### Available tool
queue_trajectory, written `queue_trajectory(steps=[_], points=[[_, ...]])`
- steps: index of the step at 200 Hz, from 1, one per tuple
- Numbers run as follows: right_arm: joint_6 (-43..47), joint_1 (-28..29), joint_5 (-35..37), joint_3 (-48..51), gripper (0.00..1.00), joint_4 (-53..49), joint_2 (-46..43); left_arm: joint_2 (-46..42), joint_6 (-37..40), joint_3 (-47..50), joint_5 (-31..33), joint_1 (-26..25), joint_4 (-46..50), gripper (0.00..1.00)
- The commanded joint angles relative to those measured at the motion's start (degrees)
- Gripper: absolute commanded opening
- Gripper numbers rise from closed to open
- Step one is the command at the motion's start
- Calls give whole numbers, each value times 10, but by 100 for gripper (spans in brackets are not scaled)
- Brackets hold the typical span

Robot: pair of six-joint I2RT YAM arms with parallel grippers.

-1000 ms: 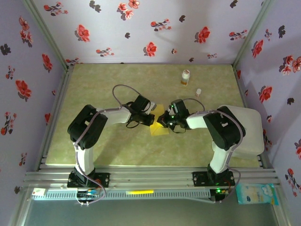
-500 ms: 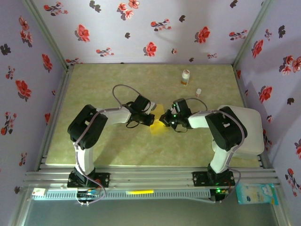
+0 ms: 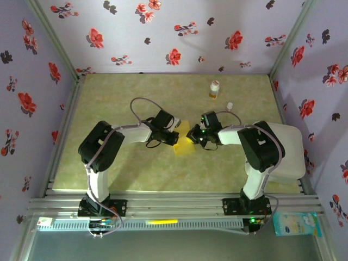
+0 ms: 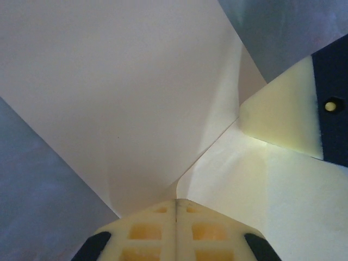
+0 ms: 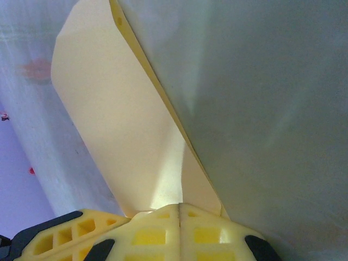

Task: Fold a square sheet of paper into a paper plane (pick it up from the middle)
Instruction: Fold the triangle a second time at the center of the table.

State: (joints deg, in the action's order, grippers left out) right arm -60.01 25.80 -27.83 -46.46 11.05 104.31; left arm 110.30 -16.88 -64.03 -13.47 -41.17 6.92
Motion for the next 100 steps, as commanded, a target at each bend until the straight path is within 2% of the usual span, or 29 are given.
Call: queue_trajectory(steps=[1, 57, 100], points=[[13, -9, 30, 1, 0, -54, -1, 15, 17, -3, 11, 3, 44, 0], [29, -22, -8, -34, 0, -43, -13, 16, 18, -3, 12, 4, 45, 0], [16, -22, 20, -13, 0, -44, 23, 17, 20, -3, 12, 4, 46, 0]])
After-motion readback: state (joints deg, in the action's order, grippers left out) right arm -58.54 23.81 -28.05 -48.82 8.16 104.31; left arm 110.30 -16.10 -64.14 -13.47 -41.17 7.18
